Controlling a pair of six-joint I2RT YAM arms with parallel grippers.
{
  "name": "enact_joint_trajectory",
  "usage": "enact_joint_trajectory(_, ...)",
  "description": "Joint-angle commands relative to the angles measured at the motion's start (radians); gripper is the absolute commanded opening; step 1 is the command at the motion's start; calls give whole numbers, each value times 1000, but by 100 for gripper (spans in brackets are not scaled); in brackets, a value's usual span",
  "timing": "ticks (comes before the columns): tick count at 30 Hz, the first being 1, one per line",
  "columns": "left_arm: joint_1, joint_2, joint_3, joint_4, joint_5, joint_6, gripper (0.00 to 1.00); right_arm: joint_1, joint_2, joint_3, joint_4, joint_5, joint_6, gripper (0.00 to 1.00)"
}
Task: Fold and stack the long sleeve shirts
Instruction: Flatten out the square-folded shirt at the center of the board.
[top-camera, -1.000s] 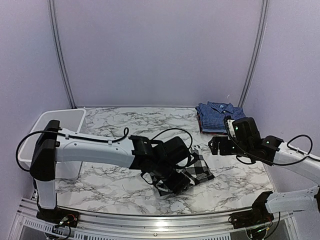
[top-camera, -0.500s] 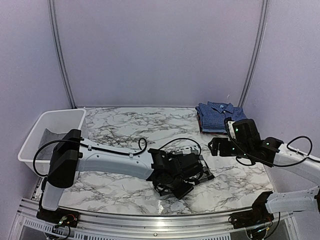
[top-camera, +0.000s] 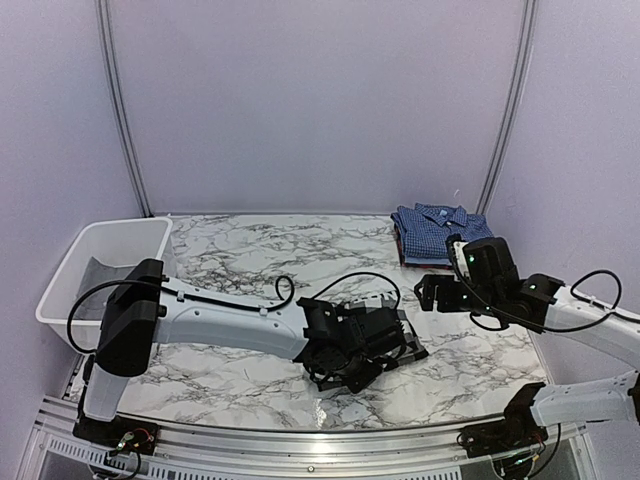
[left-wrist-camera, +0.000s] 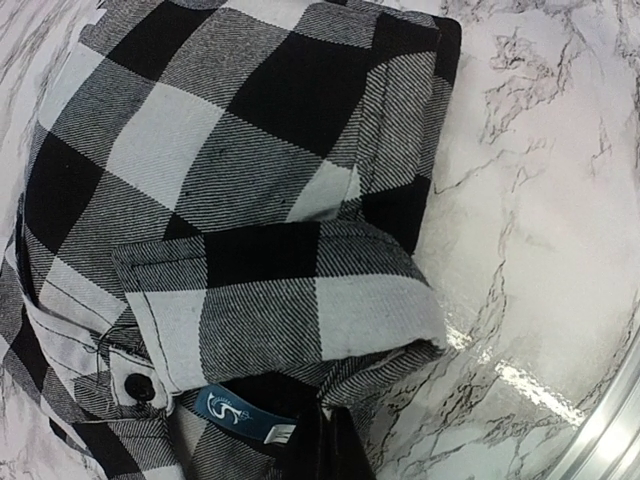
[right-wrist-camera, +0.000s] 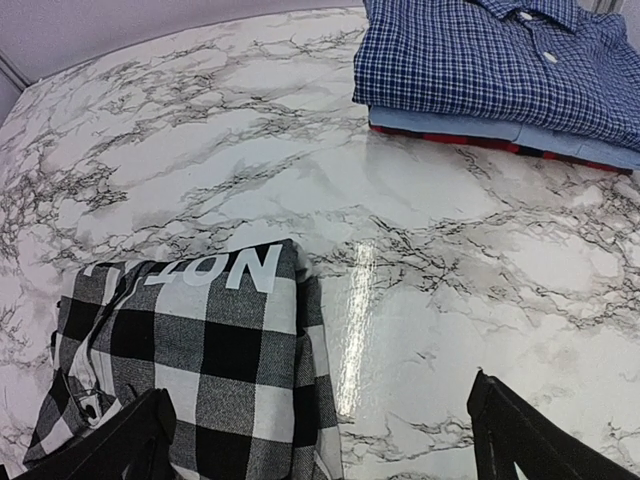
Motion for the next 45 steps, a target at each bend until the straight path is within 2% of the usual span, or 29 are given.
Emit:
enact_joint_trajectory(1,16,-48,26,-30,-69,-44,0,-6,7,29,25,1,-20,98)
enact_joint_trajectory(12,76,-231,-12,13,-76,-77,0,-6,27,38,33,0,-30,98)
enact_joint_trajectory(16,155,-275,-46,34,-71,-94,0,-6,29,44,36,-3,-33,98)
enact_joint_trajectory(22,341,-286,-66,102,-21,-90,0,-5,39,46,45,-25,-43,98)
enact_joint_trajectory(28,513,-186,40,152,-7,-40,0,-5,54,42,60,-59,-46,98)
enact_joint_trajectory(32,586,-87,138,167,21,-16,0,-5,55,31,65,-75,-46,98)
enact_joint_trajectory(38,661,58,254,183,75,-21,0,-6,57,15,68,-97,-58,98)
enact_joint_trajectory(45,683,154,391,180,105,-5,0,-4,87,-25,101,-166,-66,98)
